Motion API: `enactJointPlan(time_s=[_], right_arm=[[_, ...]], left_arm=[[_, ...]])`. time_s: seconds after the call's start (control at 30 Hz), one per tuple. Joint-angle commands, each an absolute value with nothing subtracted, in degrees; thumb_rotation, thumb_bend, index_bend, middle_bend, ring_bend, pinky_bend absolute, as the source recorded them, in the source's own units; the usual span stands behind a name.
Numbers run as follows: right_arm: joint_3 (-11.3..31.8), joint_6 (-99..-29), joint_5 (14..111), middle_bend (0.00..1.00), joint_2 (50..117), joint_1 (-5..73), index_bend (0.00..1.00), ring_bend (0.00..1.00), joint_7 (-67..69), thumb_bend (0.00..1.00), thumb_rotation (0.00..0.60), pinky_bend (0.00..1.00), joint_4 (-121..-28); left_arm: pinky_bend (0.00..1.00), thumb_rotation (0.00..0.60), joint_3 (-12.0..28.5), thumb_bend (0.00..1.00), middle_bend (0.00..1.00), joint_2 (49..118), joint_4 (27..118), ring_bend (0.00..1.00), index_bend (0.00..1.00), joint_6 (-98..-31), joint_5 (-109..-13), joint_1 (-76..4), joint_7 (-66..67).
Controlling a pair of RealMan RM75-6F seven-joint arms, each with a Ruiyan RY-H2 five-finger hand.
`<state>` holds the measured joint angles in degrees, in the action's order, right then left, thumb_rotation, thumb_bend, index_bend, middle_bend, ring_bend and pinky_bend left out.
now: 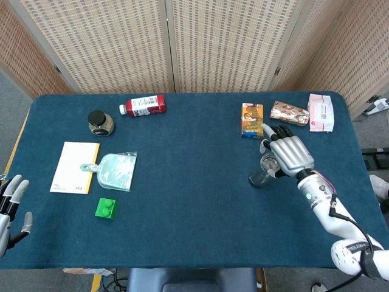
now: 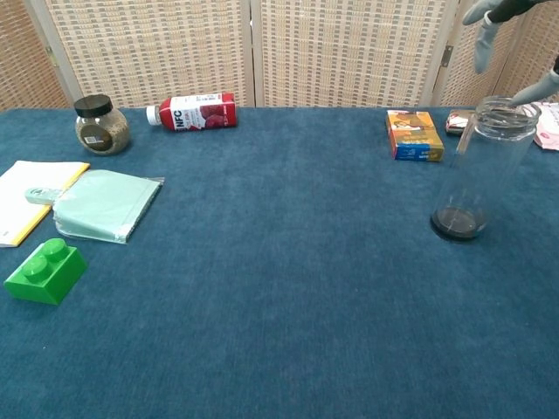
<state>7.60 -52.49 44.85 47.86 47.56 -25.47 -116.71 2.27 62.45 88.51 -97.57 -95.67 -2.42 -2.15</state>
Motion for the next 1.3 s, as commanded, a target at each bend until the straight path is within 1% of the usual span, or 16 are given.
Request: enactJointPlan(time_s=[0.03, 0.2, 0.37, 0.47, 0.63, 0.83, 1.3], right_arm=[[7.4, -53.0, 48.0, 0.00, 44.9, 45.5, 0.39, 0.00, -23.2, 0.20, 0.600, 0.00, -119.8], [6.0, -54.6, 53.9, 0.00, 40.8, 41.3, 0.38, 0.00, -20.6, 0.20, 0.600, 0.00, -123.1], [4.7, -54.6, 57.5, 0.00, 38.8, 38.2, 0.38, 0.00, -18.1, 0.19, 0.600, 0.00, -123.0], [4.1, -53.1, 58.0, 0.00, 39.3, 37.5, 0.38, 0.00, -17.0, 0.17, 0.600, 0.00, -121.1], [3.7, -50.8, 57.3, 0.00, 41.0, 37.7, 0.32, 0.00, -17.1, 0.15, 0.600, 0.00, -118.1], [3.9, -49.3, 55.8, 0.00, 41.3, 38.2, 0.32, 0.00, -17.4, 0.13, 0.600, 0.00, -117.4], [4.7, -47.8, 55.6, 0.00, 42.7, 39.4, 0.32, 0.00, -17.7, 0.13, 0.600, 0.00, -117.2]], left_arm=[[0.00, 0.600, 2.3, 0.52, 0.01, 62.5, 88.5, 0.00, 0.00, -97.5, -95.7, -2.5, -2.0], [0.00, 0.600, 2.3, 0.52, 0.01, 62.7, 88.4, 0.00, 0.00, -97.3, -95.6, -2.5, -1.5], [0.00, 0.600, 2.3, 0.52, 0.01, 63.2, 88.5, 0.00, 0.00, -96.4, -95.3, -2.8, -0.2], [0.00, 0.600, 2.2, 0.52, 0.01, 63.5, 88.6, 0.00, 0.00, -96.0, -95.3, -3.0, 0.2], [0.00, 0.600, 2.3, 0.52, 0.01, 63.6, 88.5, 0.00, 0.00, -95.9, -95.1, -3.0, 0.4], [0.00, 0.600, 2.5, 0.52, 0.01, 63.5, 88.4, 0.00, 0.00, -95.9, -94.8, -3.0, -0.2], [0.00, 0.600, 2.3, 0.52, 0.01, 63.3, 88.6, 0.00, 0.00, -96.3, -95.1, -2.8, -0.6]])
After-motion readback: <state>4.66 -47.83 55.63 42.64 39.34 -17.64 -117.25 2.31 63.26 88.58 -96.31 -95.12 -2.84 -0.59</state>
